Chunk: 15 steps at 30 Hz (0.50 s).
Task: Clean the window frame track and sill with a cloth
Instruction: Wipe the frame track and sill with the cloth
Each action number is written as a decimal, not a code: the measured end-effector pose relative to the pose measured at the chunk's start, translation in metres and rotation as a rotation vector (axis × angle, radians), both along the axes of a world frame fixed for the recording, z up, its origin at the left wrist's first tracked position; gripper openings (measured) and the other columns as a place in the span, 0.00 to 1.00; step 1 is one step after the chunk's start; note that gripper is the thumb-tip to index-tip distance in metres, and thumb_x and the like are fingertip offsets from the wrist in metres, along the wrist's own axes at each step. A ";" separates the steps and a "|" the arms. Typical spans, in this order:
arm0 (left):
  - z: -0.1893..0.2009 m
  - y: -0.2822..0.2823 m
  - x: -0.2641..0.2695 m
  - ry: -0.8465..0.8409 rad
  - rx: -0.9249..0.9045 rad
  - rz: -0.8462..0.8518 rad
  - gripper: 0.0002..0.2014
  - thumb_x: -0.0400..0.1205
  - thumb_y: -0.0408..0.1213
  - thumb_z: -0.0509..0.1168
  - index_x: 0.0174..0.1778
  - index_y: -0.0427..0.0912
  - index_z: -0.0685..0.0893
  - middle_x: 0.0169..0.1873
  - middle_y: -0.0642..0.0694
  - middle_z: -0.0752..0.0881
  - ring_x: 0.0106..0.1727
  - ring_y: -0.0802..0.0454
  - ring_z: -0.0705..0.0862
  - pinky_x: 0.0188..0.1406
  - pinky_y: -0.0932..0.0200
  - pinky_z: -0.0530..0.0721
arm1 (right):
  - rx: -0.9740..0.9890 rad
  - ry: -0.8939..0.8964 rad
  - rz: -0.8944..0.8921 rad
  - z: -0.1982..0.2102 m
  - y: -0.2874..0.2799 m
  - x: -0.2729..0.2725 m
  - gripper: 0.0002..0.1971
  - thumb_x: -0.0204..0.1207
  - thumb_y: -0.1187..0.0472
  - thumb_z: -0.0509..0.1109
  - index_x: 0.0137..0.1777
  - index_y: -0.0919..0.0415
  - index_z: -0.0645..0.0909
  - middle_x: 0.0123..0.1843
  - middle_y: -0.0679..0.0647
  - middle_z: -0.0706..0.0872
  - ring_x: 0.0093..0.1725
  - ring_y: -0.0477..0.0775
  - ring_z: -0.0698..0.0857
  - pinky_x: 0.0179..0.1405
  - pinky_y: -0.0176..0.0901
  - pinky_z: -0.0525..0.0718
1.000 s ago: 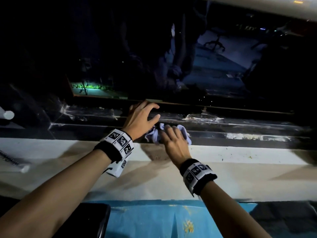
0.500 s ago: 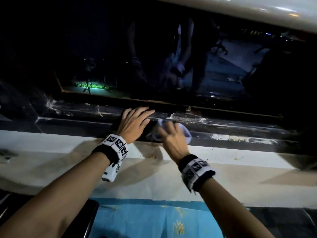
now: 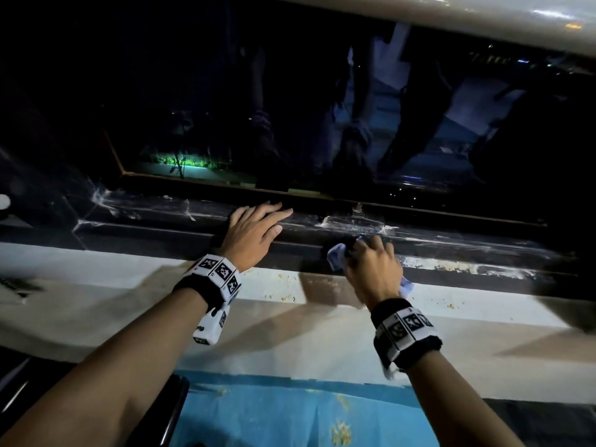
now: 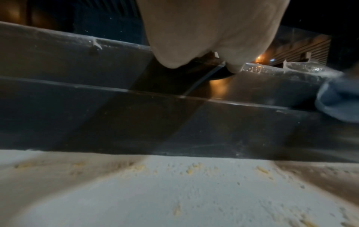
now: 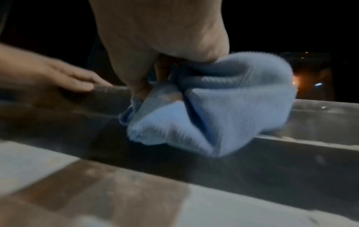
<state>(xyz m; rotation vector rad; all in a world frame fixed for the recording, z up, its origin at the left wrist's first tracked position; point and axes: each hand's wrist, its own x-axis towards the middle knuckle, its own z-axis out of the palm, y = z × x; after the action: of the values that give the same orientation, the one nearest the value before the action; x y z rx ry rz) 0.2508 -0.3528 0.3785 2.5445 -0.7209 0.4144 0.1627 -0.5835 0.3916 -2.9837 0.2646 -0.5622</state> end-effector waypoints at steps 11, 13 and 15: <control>-0.005 0.001 0.004 -0.006 -0.009 -0.017 0.24 0.82 0.52 0.43 0.74 0.61 0.71 0.70 0.56 0.75 0.73 0.55 0.70 0.70 0.53 0.55 | -0.082 0.002 0.407 -0.032 0.047 0.013 0.21 0.68 0.65 0.60 0.63 0.58 0.79 0.59 0.63 0.81 0.51 0.65 0.80 0.47 0.56 0.80; -0.005 0.002 0.004 -0.009 -0.012 -0.019 0.24 0.82 0.52 0.43 0.74 0.61 0.71 0.71 0.56 0.75 0.73 0.55 0.69 0.70 0.53 0.54 | -0.051 -0.013 0.309 -0.031 0.024 0.004 0.21 0.70 0.64 0.60 0.63 0.60 0.79 0.56 0.63 0.82 0.49 0.65 0.80 0.45 0.55 0.80; -0.005 0.002 0.004 -0.015 -0.012 -0.018 0.23 0.83 0.51 0.44 0.74 0.60 0.71 0.71 0.55 0.75 0.73 0.54 0.70 0.70 0.54 0.54 | -0.035 0.017 0.178 -0.033 0.004 -0.003 0.19 0.73 0.61 0.58 0.62 0.60 0.80 0.54 0.62 0.82 0.47 0.65 0.78 0.45 0.54 0.77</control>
<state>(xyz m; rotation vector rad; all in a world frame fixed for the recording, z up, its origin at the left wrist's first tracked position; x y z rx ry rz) 0.2543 -0.3509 0.3731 2.5243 -0.7443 0.4314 0.1597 -0.5791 0.3590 -3.0054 -0.0100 -0.5277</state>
